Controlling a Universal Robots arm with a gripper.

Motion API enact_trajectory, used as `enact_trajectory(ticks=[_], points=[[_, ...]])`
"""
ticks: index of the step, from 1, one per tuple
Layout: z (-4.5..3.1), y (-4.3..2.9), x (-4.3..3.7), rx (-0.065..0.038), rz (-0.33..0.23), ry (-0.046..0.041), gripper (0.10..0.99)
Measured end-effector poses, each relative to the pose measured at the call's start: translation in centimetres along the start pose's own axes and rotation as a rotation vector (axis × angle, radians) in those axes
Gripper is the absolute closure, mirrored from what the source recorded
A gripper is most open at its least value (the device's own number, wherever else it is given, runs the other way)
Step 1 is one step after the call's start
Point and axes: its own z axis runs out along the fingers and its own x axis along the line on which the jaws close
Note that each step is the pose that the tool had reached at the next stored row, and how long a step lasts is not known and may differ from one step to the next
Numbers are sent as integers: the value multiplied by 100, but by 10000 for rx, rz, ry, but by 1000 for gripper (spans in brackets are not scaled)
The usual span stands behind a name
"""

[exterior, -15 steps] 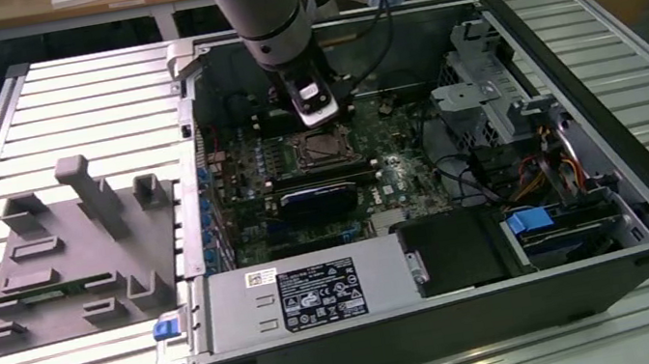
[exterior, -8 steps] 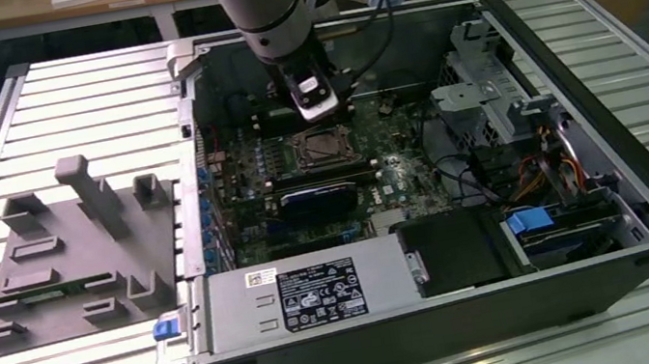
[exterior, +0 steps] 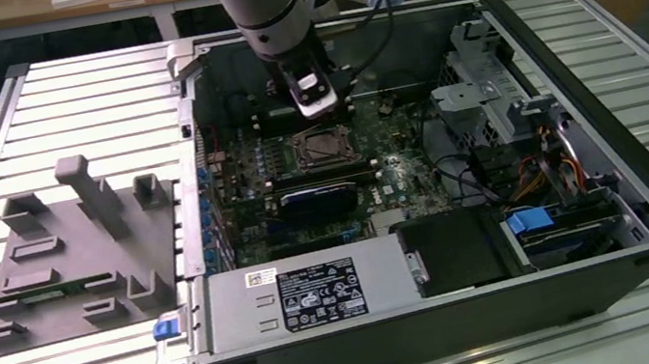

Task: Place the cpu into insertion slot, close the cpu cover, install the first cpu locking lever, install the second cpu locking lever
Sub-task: 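Install the first cpu locking lever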

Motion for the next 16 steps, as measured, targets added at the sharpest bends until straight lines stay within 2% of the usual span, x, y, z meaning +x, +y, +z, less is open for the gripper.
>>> enact_trajectory(ticks=[6,16], points=[[3,27,19,7,27,-7,984],[53,13,32,30,93,-29,984]])
